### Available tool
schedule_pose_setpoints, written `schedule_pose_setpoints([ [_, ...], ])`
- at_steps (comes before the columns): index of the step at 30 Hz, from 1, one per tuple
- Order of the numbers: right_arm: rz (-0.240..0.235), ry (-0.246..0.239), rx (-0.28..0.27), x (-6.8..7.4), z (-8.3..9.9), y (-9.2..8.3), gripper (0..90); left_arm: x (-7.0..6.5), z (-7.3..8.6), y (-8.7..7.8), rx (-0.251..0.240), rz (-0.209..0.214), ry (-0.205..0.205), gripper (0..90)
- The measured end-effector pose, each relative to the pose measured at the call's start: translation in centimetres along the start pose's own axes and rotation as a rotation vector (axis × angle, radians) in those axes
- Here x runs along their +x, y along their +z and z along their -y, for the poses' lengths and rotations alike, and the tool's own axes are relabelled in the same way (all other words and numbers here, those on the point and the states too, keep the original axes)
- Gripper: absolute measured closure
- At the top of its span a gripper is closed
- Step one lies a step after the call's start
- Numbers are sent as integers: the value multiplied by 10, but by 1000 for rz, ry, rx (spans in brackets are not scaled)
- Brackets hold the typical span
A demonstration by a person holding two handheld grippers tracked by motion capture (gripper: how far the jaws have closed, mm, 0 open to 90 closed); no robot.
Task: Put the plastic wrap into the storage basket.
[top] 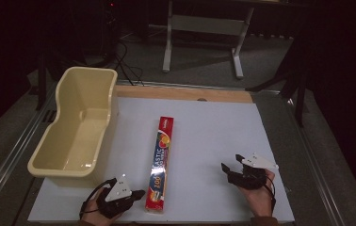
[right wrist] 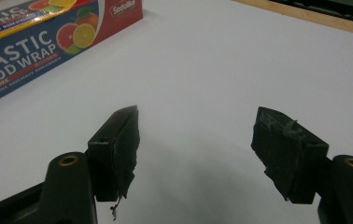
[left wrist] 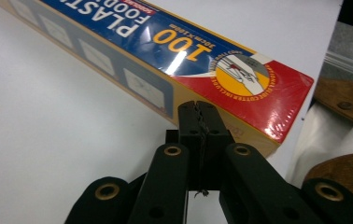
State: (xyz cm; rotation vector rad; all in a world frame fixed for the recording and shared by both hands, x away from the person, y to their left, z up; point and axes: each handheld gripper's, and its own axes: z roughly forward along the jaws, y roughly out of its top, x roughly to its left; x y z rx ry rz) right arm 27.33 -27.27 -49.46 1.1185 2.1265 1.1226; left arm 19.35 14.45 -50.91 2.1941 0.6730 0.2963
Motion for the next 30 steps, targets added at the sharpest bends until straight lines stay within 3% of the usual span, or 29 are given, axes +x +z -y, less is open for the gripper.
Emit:
schedule_pose_setpoints([
  [8,5,0,-1,0,0,-1,312,-4,0,7,45,14,22,900],
  [12,7,0,-3,-1,1,-1,312,-5,-1,9,40,26,16,900],
  [24,17,19,-6,-2,1,-3,313,-32,-28,51,34,108,75,900],
  [25,18,19,-9,-2,1,-3,313,-37,-35,61,35,124,90,900],
  [30,28,61,-30,-8,3,-8,313,-46,-52,83,30,153,116,900],
])
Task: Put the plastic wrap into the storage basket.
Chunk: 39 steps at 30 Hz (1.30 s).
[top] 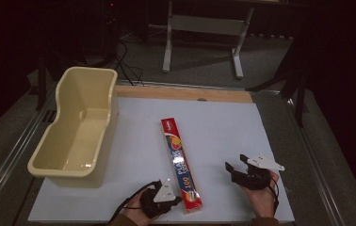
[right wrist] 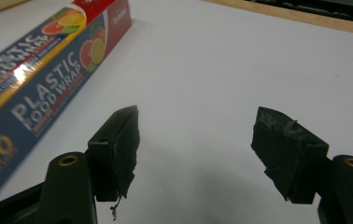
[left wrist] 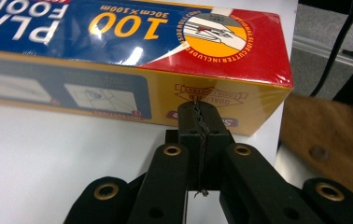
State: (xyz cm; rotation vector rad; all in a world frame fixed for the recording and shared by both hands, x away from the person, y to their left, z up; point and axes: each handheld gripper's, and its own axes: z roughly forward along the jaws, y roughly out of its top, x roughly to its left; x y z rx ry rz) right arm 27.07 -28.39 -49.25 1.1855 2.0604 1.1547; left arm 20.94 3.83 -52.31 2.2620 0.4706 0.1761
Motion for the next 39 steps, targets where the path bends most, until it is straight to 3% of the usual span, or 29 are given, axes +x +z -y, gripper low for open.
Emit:
schedule_pose_setpoints([
  [11,10,-1,-8,0,-1,0,313,-7,-39,47,-16,9,22,900],
  [13,15,10,-16,-2,0,-2,312,-7,-41,49,-13,4,20,899],
  [14,15,10,-16,-2,0,-2,312,-8,-40,47,-10,-19,30,899],
  [16,13,11,-23,-2,0,-3,311,-6,-36,37,-15,-52,26,854],
  [17,16,11,-23,-2,0,-4,309,-3,-29,22,-41,-91,10,808],
  [18,16,11,-23,-2,0,-4,309,-3,-29,22,-41,-91,10,785],
  [20,13,8,-24,-1,0,-3,308,2,-21,4,-76,-120,-20,754],
  [21,13,6,-24,0,-1,-3,305,5,-17,-5,-89,-131,-30,711],
  [22,19,-4,-26,3,-1,-3,288,7,-13,-13,-95,-140,-36,602],
  [24,28,-7,-29,4,-1,-3,277,11,-5,-29,-100,-186,-54,577],
  [27,36,-2,-36,8,-4,-4,260,17,8,-53,-113,-253,-90,422],
  [30,22,-3,-23,12,-5,-2,252,23,18,-66,-83,-294,-112,292],
  [33,15,-18,-25,18,-9,-2,251,29,30,-75,-66,-329,-125,275],
  [36,-7,-21,-32,29,-16,-5,214,34,36,-83,-81,-343,-146,268],
  [39,-28,-54,-27,43,-24,-5,180,37,39,-86,-98,-356,-157,245],
])
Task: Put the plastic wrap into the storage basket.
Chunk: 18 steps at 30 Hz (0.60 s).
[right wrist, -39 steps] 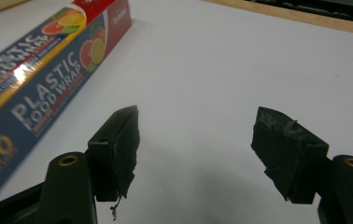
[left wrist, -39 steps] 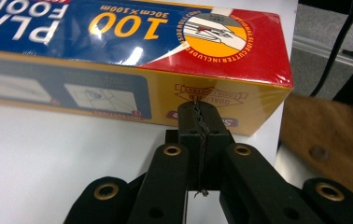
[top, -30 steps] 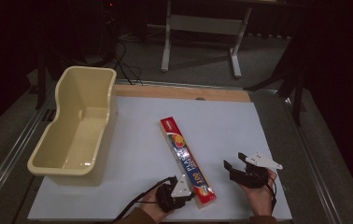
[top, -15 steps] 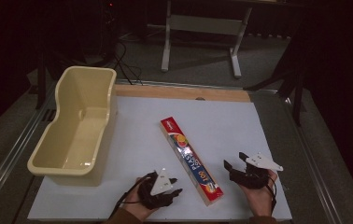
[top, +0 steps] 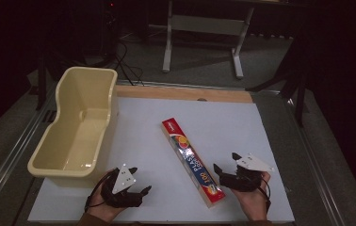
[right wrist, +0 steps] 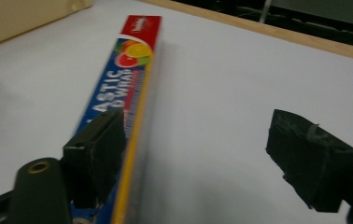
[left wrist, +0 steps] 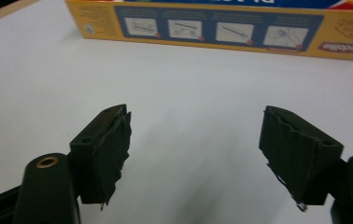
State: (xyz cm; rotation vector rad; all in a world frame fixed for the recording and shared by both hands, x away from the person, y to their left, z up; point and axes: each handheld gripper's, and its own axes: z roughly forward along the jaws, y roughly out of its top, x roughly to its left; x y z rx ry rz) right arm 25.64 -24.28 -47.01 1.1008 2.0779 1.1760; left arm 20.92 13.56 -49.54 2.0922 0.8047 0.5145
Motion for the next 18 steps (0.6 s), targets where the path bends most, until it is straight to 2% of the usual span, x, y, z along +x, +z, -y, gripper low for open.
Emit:
schedule_pose_setpoints([
  [6,-60,-46,16,27,-23,12,135,2,4,4,5,4,-14,241],
  [9,-109,-58,25,38,-40,21,119,4,4,2,-10,1,-23,250],
  [12,-132,-84,74,47,-55,35,119,8,3,-2,-27,-4,-38,259],
  [14,-140,-115,132,52,-64,47,120,9,3,-3,-39,-12,-42,265],
  [15,-140,-115,132,52,-64,47,120,9,3,-3,-39,-12,-42,268],
  [16,-127,-137,217,55,-72,63,145,11,4,-4,-45,-24,-55,269],
  [17,-127,-137,217,55,-72,63,145,11,4,-4,-45,-24,-55,270],
  [18,-117,-145,271,56,-77,74,160,12,4,-3,-48,-28,-61,274],
])
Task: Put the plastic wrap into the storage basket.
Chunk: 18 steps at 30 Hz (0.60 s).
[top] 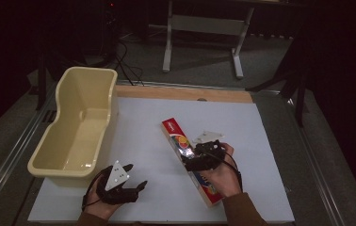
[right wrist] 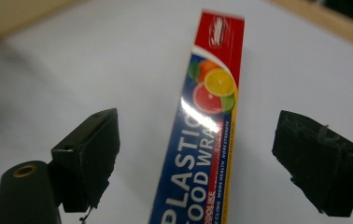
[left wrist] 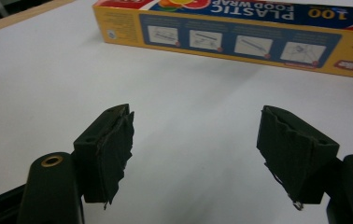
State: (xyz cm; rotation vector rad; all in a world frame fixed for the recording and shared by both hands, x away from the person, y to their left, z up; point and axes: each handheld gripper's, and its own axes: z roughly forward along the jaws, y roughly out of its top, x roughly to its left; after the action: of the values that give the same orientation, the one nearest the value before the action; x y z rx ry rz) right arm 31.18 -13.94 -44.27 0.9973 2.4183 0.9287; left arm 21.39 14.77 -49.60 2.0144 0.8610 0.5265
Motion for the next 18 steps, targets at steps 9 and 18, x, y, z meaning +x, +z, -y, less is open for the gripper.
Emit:
schedule_pose_setpoints([
  [9,-35,11,215,-8,-14,42,170,1,0,-2,-4,-13,-4,273],
  [18,-43,58,333,-17,-18,62,228,-4,-1,4,7,-7,8,273],
])
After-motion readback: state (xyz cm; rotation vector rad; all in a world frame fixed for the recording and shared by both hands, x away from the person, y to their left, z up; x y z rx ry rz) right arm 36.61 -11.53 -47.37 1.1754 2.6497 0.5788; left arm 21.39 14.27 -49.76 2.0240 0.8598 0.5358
